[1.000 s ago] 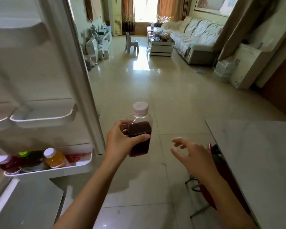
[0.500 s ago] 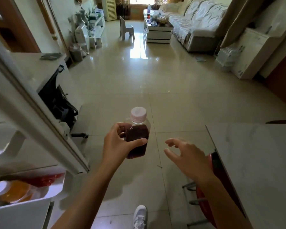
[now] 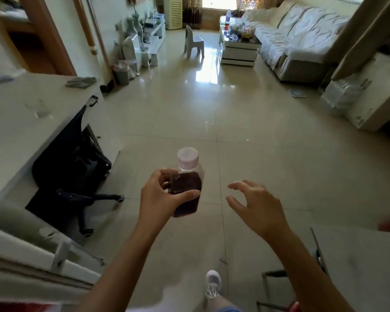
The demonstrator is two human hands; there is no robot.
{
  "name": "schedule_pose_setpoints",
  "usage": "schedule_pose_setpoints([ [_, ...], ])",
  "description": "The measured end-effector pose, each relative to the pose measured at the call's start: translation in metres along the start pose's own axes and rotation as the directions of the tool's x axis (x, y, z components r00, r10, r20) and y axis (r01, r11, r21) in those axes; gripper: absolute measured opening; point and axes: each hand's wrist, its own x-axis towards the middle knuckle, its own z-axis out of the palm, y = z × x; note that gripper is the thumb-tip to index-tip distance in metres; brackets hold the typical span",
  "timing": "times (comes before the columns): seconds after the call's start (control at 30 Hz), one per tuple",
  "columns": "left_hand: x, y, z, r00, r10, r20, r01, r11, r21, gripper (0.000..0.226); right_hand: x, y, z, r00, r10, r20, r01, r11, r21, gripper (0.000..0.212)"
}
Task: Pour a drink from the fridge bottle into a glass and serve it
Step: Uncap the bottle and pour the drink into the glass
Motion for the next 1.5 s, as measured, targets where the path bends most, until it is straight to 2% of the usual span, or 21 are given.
schedule_pose_setpoints([
  [0.3, 0.121, -0.012, 0.021, 0.977, -0.087, -0.193, 0.092, 0.996, 0.018, 0.064, 0.177, 0.014, 0.023, 0.966, -0.255, 0.048, 0.256, 0.966, -0.019, 0.026],
  [0.47, 0.177, -0.016, 0.021, 0.944, -0.131, -0.302, 0.158, 0.985, 0.066, 0.065, 0.269, 0.0, 0.032, 0.898, -0.433, 0.074, 0.436, 0.9, -0.018, 0.025],
  [0.57, 0.202, -0.018, 0.014, 0.901, -0.153, -0.406, 0.194, 0.979, 0.062, 0.065, 0.309, -0.018, 0.041, 0.85, -0.516, 0.106, 0.519, 0.855, -0.002, 0.025],
  [0.7, 0.238, -0.023, -0.007, 0.83, -0.174, -0.53, 0.222, 0.975, 0.029, 0.064, 0.353, -0.051, 0.057, 0.789, -0.603, 0.117, 0.603, 0.797, 0.038, 0.023],
  [0.9, 0.299, -0.047, -0.052, 0.761, -0.223, -0.609, 0.271, 0.962, -0.014, 0.061, 0.425, -0.112, 0.088, 0.705, -0.694, 0.145, 0.683, 0.72, 0.122, 0.026],
  [0.97, 0.343, -0.063, -0.08, 0.717, -0.254, -0.649, 0.292, 0.955, -0.051, 0.059, 0.475, -0.147, 0.112, 0.677, -0.708, 0.199, 0.698, 0.704, 0.131, 0.027],
  [1.13, 0.368, -0.07, -0.103, 0.674, -0.28, -0.683, 0.29, 0.951, -0.103, 0.059, 0.509, -0.173, 0.123, 0.649, -0.732, 0.208, 0.721, 0.679, 0.137, 0.029],
  [1.27, 0.417, -0.073, -0.145, 0.665, -0.265, -0.698, 0.286, 0.954, -0.09, 0.058, 0.559, -0.219, 0.138, 0.635, -0.75, 0.187, 0.731, 0.661, 0.167, 0.027],
  [1.4, 0.45, -0.079, -0.178, 0.628, -0.251, -0.737, 0.292, 0.953, -0.077, 0.061, 0.604, -0.267, 0.154, 0.543, -0.805, 0.241, 0.791, 0.586, 0.177, 0.029],
  [1.5, 0.474, -0.088, -0.204, 0.581, -0.233, -0.78, 0.305, 0.951, -0.056, 0.059, 0.637, -0.313, 0.168, 0.47, -0.853, 0.227, 0.834, 0.513, 0.202, 0.029],
])
